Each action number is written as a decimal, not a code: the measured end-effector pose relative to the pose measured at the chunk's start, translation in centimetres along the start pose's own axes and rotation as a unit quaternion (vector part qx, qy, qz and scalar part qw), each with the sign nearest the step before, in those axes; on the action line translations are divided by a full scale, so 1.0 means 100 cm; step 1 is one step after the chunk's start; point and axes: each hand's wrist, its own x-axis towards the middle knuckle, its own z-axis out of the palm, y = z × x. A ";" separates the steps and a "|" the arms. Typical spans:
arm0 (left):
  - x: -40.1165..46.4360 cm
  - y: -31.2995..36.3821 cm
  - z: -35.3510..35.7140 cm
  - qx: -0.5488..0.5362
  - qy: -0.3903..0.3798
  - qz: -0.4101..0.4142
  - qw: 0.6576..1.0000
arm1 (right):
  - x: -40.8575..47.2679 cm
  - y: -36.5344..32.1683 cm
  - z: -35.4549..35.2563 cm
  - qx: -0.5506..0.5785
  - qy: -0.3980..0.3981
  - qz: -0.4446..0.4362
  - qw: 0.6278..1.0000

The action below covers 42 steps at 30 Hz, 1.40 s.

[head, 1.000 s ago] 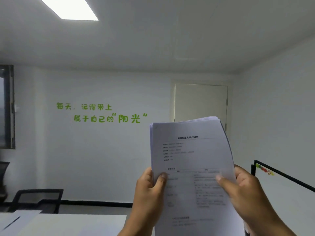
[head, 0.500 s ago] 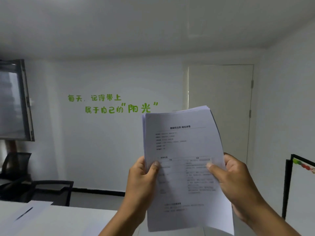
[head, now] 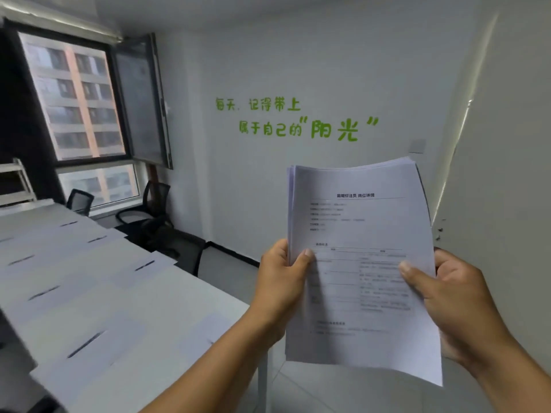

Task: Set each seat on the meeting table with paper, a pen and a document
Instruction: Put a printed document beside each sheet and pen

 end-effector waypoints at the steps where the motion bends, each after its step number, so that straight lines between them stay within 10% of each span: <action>1: 0.006 -0.006 -0.001 0.002 0.005 -0.007 1.000 | 0.010 0.005 0.004 0.001 -0.006 0.005 1.000; 20: 0.290 -0.133 -0.069 0.031 0.147 -0.102 0.983 | 0.305 0.113 0.192 -0.058 -0.155 0.062 0.984; 42: 0.322 -0.199 -0.174 -0.040 0.373 -0.225 0.899 | 0.419 0.244 0.404 -0.029 -0.452 0.176 0.874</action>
